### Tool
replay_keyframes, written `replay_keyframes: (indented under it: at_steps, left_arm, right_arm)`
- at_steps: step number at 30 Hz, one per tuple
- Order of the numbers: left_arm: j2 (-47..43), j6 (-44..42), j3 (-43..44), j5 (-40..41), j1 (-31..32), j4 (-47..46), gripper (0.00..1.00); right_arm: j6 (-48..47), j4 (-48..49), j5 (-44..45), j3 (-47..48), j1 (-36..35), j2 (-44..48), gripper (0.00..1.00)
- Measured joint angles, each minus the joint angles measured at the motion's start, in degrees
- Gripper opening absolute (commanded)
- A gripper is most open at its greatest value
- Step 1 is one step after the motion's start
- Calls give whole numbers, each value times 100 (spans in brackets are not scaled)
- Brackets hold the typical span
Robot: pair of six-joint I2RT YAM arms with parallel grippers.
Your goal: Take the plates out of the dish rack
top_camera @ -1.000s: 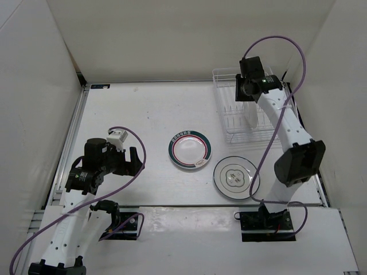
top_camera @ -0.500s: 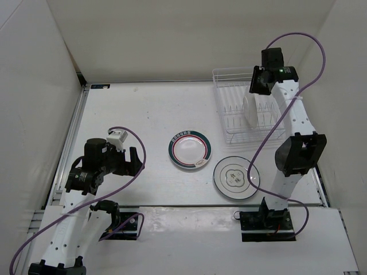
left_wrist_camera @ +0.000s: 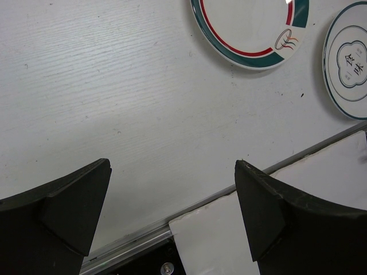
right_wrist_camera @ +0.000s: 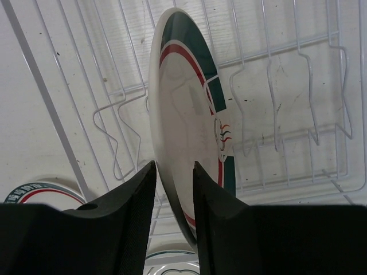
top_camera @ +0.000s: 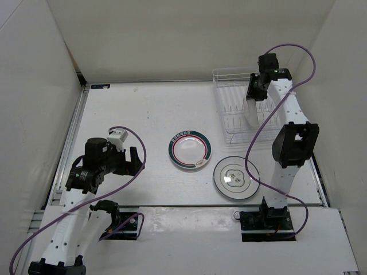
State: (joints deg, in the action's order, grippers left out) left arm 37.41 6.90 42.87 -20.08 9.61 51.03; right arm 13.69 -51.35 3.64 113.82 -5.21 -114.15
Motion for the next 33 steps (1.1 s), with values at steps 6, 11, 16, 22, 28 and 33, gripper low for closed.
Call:
replay_keyframes:
  at_steps: [6, 11, 16, 22, 28, 33]
  left_arm:
    - [-2, 0, 0, 2, 0, 0, 100]
    - [-2, 0, 0, 2, 0, 2, 100]
    - [-2, 0, 0, 2, 2, 0, 100]
    - [0, 0, 0, 2, 0, 0, 100]
    - [0, 0, 0, 2, 0, 2, 100]
    - [2, 0, 0, 2, 0, 0, 100]
  right_arm:
    - [-44, 76, -240, 0, 39, -2, 20]
    - [-31, 92, -387, 0, 13, -4, 14]
    - [-37, 85, -494, 20, 11, -4, 14]
    - [7, 2, -542, 221, 9, -13, 9]
    - [31, -114, -592, 522, 11, -13, 1]
    - [50, -170, -601, 680, 9, 114, 0]
